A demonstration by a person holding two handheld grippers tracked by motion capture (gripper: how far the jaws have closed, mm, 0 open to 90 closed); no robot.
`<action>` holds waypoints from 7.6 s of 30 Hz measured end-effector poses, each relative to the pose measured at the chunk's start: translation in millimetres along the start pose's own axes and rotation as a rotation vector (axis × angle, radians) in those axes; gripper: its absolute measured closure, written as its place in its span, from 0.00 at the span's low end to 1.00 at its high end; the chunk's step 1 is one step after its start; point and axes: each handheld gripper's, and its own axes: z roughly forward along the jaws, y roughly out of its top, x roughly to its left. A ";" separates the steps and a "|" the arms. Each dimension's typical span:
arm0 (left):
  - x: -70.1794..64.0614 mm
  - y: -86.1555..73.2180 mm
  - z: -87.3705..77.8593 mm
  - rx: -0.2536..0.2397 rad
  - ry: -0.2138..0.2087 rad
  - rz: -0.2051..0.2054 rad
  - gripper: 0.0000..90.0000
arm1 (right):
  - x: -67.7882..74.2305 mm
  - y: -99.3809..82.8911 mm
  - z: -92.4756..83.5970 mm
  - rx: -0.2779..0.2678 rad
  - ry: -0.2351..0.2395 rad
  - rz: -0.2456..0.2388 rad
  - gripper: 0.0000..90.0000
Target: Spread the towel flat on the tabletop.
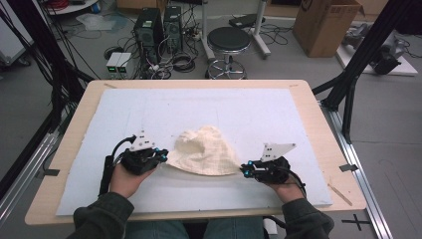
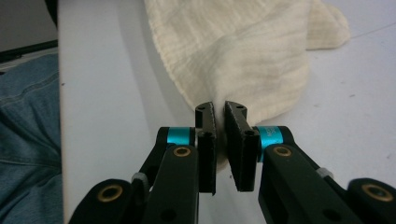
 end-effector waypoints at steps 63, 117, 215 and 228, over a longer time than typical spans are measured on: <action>4.9 -16.5 51.3 0.178 -0.082 0.124 0.98 | -25.2 38.7 43.1 0.085 0.139 0.032 0.95; 9.2 9.7 87.2 0.134 -0.003 0.061 0.98 | -62.5 73.7 82.5 0.176 -0.059 0.112 0.96; 49.2 -2.9 32.8 0.038 -0.043 -0.095 0.79 | -52.7 64.1 24.6 0.099 0.072 0.179 0.80; 63.8 -4.6 67.9 0.134 0.016 -0.131 0.68 | -68.1 40.9 56.0 0.211 0.030 0.215 0.67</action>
